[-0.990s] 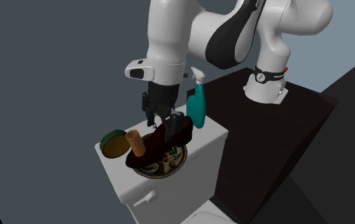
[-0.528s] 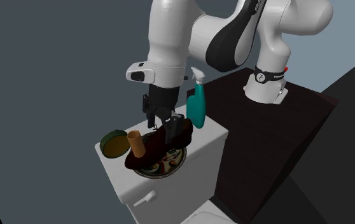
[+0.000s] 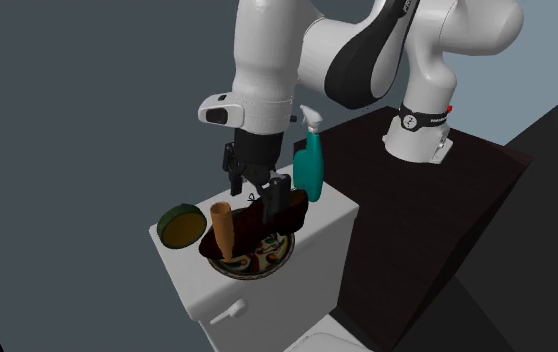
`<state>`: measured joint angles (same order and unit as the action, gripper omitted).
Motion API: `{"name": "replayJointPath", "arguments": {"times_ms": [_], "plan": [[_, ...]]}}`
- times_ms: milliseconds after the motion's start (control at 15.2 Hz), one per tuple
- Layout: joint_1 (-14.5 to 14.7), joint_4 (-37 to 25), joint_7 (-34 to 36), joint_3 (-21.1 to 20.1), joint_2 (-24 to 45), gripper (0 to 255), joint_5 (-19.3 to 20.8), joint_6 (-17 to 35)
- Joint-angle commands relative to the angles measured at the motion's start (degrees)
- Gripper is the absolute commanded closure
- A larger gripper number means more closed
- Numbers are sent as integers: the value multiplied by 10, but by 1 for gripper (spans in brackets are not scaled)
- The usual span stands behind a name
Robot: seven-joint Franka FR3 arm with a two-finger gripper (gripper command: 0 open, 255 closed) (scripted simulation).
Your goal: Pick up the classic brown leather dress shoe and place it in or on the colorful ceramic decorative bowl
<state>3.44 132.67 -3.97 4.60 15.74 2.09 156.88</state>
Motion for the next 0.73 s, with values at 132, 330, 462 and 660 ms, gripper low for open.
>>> {"name": "replayJointPath", "arguments": {"times_ms": [132, 330, 462, 660], "plan": [[4, 9, 4, 2, -63, 0, 6, -54], [3, 9, 4, 2, -63, 0, 6, -54], [3, 9, 4, 2, -63, 0, 6, -54], [3, 9, 4, 2, -63, 0, 6, -54]]}}
